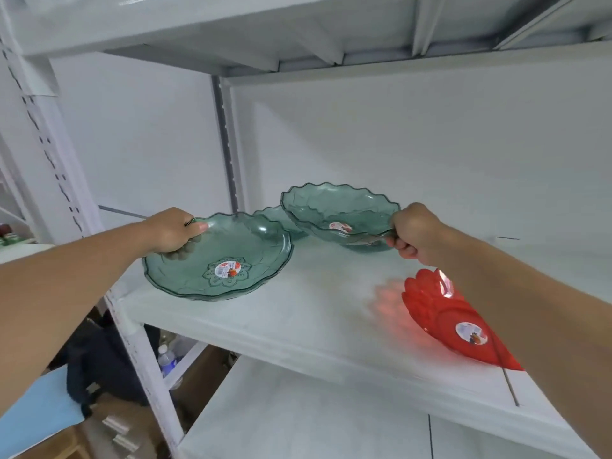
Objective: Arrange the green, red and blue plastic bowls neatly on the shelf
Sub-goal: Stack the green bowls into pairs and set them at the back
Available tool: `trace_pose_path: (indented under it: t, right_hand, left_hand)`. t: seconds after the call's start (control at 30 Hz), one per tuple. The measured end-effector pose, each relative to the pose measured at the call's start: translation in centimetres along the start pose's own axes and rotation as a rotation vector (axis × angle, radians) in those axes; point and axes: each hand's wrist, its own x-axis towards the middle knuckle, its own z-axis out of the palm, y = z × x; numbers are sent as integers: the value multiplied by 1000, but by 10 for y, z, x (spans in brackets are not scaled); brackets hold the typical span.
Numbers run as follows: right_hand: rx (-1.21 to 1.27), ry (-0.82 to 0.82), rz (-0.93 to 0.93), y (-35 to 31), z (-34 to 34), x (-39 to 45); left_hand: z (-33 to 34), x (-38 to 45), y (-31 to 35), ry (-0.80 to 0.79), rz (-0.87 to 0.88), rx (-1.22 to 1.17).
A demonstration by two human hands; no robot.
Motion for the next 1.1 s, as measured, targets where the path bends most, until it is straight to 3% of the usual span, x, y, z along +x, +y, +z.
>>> trace_pose_path:
  t: [0.2, 0.33, 0.73, 1.1]
  right_hand:
    - [-26, -61, 108, 6, 26, 6]
    - [-85, 22, 65, 13, 32, -2]
    - [-84, 240, 180, 30, 91, -16]
    - [63, 337, 311, -15, 68, 1]
  left_hand:
    - [5, 15, -34, 25, -57, 30]
    - [15, 33, -53, 10, -62, -10]
    - [24, 116, -96, -119, 47, -69]
    - [-6, 163, -39, -94, 88, -146]
